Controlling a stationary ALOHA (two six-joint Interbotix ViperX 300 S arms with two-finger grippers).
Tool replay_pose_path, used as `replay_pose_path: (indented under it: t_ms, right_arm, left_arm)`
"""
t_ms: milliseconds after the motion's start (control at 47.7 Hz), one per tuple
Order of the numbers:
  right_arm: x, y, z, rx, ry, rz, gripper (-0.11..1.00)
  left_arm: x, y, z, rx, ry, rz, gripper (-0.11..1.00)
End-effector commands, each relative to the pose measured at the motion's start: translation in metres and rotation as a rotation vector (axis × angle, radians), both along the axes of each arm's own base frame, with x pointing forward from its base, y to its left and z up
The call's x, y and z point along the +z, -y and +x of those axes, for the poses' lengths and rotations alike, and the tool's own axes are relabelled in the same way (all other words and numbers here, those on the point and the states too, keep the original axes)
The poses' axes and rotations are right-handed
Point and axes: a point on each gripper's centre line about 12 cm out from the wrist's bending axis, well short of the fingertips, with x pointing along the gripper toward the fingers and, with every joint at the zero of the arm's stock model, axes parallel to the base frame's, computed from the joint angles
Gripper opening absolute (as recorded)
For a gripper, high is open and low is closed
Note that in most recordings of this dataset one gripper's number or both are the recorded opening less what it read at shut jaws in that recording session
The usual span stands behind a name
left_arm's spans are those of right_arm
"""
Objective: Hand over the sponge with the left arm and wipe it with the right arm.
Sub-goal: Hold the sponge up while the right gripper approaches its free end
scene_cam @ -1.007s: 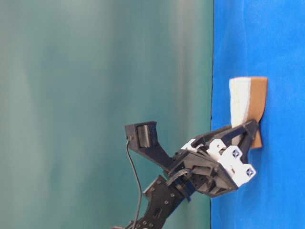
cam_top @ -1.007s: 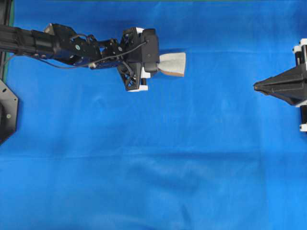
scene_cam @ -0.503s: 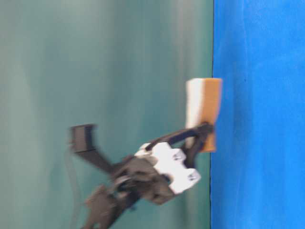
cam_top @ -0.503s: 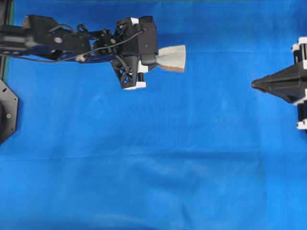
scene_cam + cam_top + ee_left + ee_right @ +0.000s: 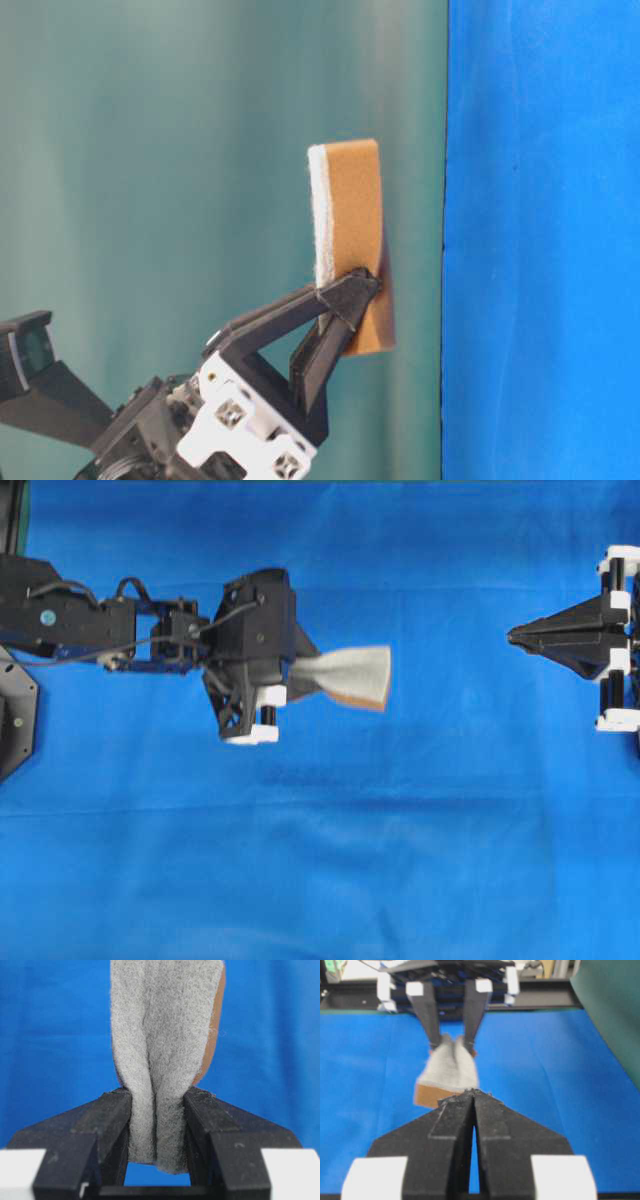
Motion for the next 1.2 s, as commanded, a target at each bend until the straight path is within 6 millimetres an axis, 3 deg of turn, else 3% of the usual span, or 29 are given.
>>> replay_pose_path:
  t_ms: [0, 315, 608, 650, 797, 881, 1175]
  right_arm:
    - [0.006, 0.001, 0.003, -0.003, 0.011, -0.003, 0.0]
    - [0.012, 0.001, 0.01, -0.006, 0.019, 0.035, 0.0]
    - [0.018, -0.006, 0.041, 0.031, -0.016, 0.067, 0.01]
    - [0.018, -0.007, 0.046, 0.038, -0.024, 0.069, 0.08]
    - [0.02, -0.014, 0.065, 0.066, -0.047, 0.06, 0.54]
    - [0.017, -0.013, 0.075, 0.064, -0.065, 0.07, 0.7]
    - [-0.002, -0.01, 0.116, 0.047, -0.182, 0.109, 0.74]
  left_arm:
    - [0.012, 0.002, -0.001, 0.002, 0.033, -0.013, 0.24]
    - [0.011, 0.002, -0.002, 0.001, 0.023, -0.011, 0.24]
    - [0.011, 0.002, -0.001, 0.0, 0.025, -0.01, 0.24]
    - [0.011, 0.002, -0.001, -0.001, 0.025, -0.008, 0.24]
    - [0.011, 0.002, -0.002, -0.001, 0.023, -0.008, 0.24]
    - [0.011, 0.002, -0.001, -0.001, 0.023, -0.008, 0.24]
    - [0.011, 0.002, -0.001, -0.002, 0.023, -0.007, 0.24]
